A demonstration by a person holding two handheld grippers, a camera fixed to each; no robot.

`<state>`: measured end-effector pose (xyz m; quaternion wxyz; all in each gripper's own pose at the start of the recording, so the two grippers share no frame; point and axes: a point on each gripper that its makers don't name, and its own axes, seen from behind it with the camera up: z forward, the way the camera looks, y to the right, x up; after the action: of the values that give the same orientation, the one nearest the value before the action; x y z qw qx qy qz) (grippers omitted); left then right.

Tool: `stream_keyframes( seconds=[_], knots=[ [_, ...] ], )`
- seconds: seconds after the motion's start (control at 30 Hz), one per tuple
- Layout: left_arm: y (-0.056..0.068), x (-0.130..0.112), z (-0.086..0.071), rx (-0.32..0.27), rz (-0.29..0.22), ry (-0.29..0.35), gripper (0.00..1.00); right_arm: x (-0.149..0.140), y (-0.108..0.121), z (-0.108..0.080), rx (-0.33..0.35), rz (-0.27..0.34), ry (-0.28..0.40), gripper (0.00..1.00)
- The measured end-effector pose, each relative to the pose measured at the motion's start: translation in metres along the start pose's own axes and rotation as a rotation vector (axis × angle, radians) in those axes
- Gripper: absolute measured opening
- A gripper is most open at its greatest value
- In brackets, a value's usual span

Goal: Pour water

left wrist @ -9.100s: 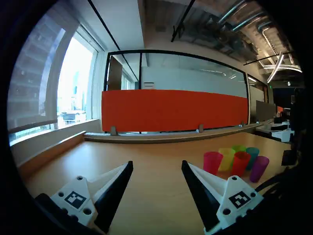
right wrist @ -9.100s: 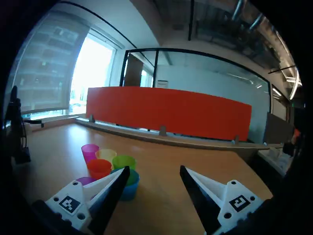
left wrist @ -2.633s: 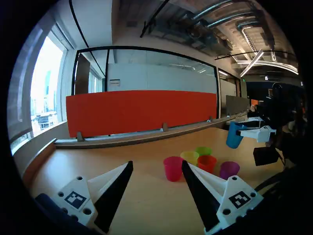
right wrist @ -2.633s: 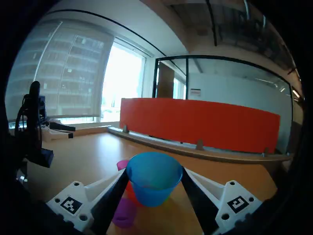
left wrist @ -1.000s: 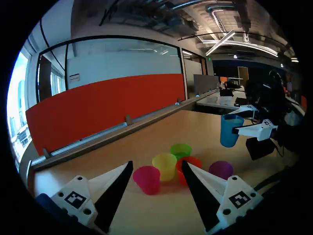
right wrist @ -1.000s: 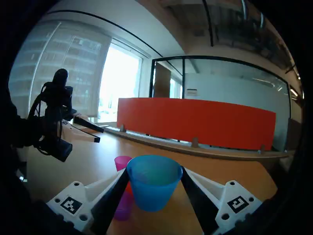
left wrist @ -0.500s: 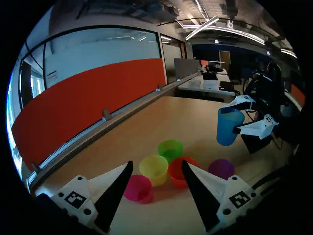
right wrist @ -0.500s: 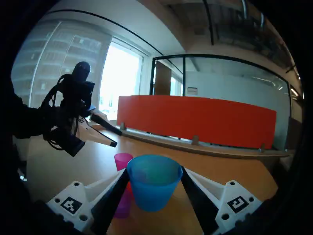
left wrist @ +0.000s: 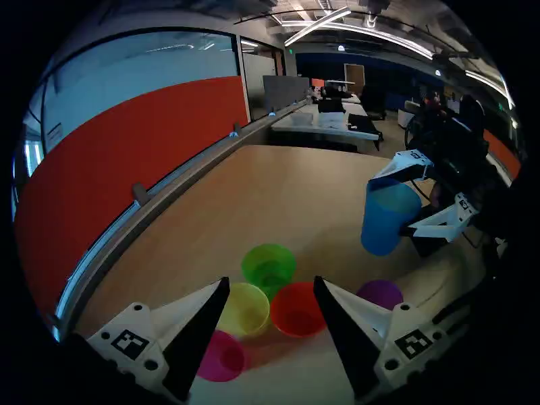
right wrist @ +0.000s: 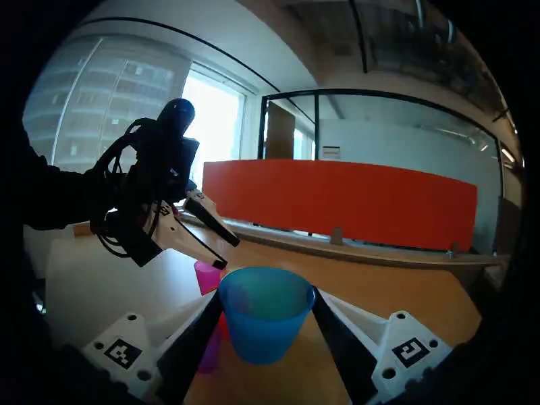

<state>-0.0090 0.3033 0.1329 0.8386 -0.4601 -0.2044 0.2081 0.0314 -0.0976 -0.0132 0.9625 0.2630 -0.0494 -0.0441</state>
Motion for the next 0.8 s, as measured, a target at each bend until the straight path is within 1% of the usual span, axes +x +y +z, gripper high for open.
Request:
stream_keyframes(
  seconds=[0.17, 0.5, 0.67, 0.8],
  knots=[
    [0.003, 0.004, 0.017, -0.024, 0.028, -0.04, 0.92, -0.004, 0.002, 0.0, 0.004, 0.004, -0.005, 0.94],
    [0.006, 0.002, 0.048, -0.056, 0.076, -0.159, 0.92, -0.01, 0.006, 0.001, 0.012, 0.011, -0.006, 0.94],
    [0.006, -0.005, 0.061, -0.065, 0.089, -0.224, 0.92, -0.01, 0.007, 0.001, 0.015, 0.014, -0.005, 0.95],
    [0.01, -0.011, 0.071, -0.08, 0.086, -0.269, 0.92, -0.01, 0.009, 0.0, 0.02, 0.015, -0.004, 0.95]
  ],
)
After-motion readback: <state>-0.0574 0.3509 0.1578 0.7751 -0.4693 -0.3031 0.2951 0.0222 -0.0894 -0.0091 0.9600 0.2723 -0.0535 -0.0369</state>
